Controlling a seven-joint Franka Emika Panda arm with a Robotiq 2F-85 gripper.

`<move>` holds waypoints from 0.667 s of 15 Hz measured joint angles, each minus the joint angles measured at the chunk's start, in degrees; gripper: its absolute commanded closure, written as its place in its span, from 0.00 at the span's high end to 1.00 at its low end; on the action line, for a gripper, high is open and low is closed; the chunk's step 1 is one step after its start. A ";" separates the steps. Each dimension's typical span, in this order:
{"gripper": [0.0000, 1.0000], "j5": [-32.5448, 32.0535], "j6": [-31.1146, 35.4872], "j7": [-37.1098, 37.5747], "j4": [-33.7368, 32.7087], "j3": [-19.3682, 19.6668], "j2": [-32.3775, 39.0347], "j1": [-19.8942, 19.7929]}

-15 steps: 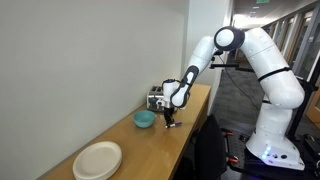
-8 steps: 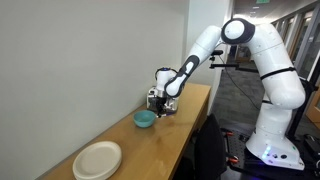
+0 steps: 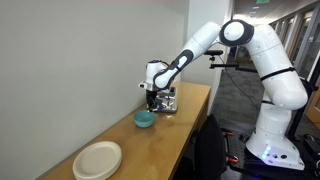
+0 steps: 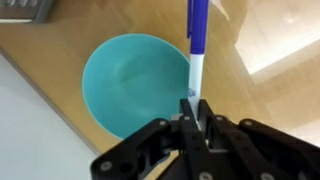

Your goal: Pick the pen on the table and put it in the bowl

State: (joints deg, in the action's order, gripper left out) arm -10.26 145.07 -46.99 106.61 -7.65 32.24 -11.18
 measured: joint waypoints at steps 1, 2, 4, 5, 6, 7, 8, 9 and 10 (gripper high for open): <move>0.03 0.30 -0.50 -0.08 -1.84 -0.06 1.72 0.03; 0.03 0.41 -0.66 -0.10 -3.67 -0.08 3.56 0.02; 0.03 0.40 -0.69 -0.23 -7.05 -0.14 7.09 0.06; 0.03 0.38 -0.69 -0.43 -8.56 -0.21 8.63 0.13; 0.03 0.32 -0.69 -0.98 -10.05 -0.27 10.00 0.24; 0.03 0.09 -0.69 -1.23 -11.57 -0.27 11.21 0.44; 0.03 -0.19 -0.70 -1.39 -13.03 -0.27 12.22 0.66; 0.03 -0.29 -0.75 -1.73 -14.37 -0.28 13.04 0.90; 0.03 -0.30 -0.90 -2.34 -15.59 -0.28 13.71 1.15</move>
State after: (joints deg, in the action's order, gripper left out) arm -10.56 144.17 -49.33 91.01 -7.93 45.95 -10.03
